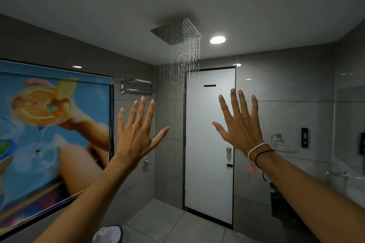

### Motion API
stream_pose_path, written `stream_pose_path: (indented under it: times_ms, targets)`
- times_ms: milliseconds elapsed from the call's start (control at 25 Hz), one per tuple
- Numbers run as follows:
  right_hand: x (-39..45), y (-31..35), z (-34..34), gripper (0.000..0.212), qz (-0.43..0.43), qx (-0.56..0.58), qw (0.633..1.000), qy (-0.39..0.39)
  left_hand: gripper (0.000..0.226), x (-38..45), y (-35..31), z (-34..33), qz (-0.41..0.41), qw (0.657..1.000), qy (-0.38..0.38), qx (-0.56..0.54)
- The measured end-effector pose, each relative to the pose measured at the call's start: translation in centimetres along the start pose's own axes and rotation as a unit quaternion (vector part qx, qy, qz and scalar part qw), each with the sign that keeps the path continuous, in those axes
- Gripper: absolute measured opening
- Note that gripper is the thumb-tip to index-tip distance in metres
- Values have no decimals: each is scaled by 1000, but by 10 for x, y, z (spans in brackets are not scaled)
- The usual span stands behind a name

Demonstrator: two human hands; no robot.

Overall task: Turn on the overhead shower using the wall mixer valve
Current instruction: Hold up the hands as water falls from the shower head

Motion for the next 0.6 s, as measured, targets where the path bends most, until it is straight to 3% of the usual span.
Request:
stream_pose_path:
  times_ms: [600]
  targets:
    - [-4, -2, -3, 93, 8, -31, 999, -20, 100, -3, -2, -1, -6, 1000, 2, -1]
Point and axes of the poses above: each hand's wrist, its own x-axis towards the middle knuckle, its own z-axis out of the back of the hand, y = z × x, the point moved 3 cm from there along x, towards the middle knuckle, and after that the axes turned 3 degrees about z, right-handed, at the moved point
